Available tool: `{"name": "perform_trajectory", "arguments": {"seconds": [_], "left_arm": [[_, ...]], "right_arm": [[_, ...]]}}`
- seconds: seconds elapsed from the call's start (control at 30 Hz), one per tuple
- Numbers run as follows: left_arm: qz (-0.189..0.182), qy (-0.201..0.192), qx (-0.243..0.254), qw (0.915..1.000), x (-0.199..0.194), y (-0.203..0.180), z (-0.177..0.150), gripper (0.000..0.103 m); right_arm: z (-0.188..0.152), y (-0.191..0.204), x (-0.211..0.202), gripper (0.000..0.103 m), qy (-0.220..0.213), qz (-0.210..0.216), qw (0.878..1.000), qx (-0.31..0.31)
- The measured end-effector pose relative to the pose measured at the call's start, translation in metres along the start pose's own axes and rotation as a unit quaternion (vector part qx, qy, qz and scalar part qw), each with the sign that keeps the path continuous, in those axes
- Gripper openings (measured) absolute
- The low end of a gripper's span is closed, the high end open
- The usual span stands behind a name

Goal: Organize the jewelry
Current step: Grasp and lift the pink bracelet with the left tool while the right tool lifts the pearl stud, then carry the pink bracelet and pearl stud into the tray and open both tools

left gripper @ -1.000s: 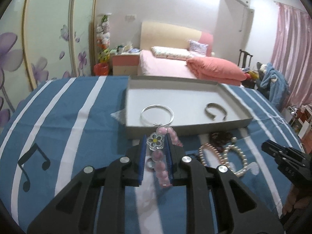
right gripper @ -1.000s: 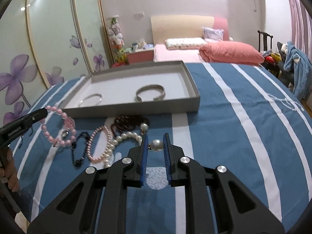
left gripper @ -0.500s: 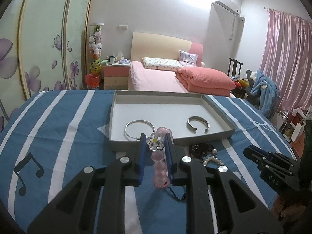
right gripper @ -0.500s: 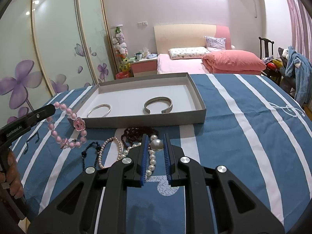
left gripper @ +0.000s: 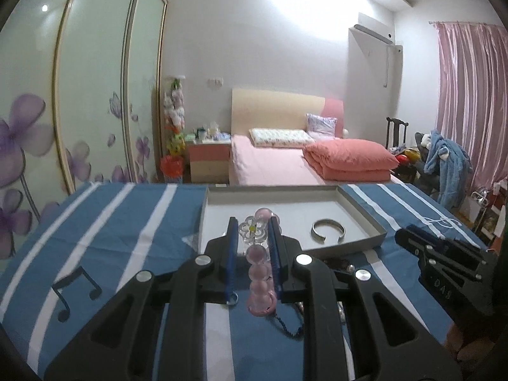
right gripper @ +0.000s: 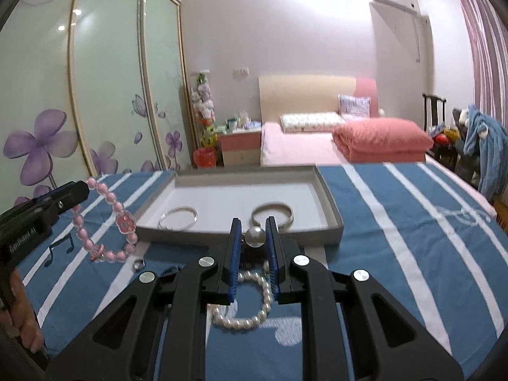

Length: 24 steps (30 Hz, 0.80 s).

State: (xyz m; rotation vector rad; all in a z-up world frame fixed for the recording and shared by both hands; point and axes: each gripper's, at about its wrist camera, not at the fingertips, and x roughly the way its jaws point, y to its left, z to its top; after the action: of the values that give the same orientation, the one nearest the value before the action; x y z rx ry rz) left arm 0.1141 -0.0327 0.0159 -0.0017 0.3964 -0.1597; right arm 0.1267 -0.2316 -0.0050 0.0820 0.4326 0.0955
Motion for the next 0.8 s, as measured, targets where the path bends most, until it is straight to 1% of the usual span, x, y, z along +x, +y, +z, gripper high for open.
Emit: {"name": "perform_trajectory", "arguments": {"seconds": [0.1, 0.4, 0.57, 0.8], "left_arm": [[0.007, -0.010, 0.003, 0.9999, -0.001, -0.003, 0.002, 0.019], [0.013, -0.016, -0.001, 0.9998, 0.010, -0.005, 0.009, 0.019], [0.014, -0.021, 0.002, 0.9997, 0.021, -0.005, 0.018, 0.019], [0.016, -0.020, 0.004, 0.9997, 0.046, -0.004, 0.027, 0.019]], "right_arm": [[0.009, 0.005, -0.003, 0.016, -0.023, -0.001, 1.000, -0.008], [0.035, 0.014, -0.003, 0.016, -0.080, -0.007, 0.997, -0.022], [0.046, 0.014, 0.003, 0.017, -0.098, -0.008, 0.995, -0.022], [0.052, 0.010, 0.016, 0.017, -0.105, -0.010, 0.994, -0.019]]}}
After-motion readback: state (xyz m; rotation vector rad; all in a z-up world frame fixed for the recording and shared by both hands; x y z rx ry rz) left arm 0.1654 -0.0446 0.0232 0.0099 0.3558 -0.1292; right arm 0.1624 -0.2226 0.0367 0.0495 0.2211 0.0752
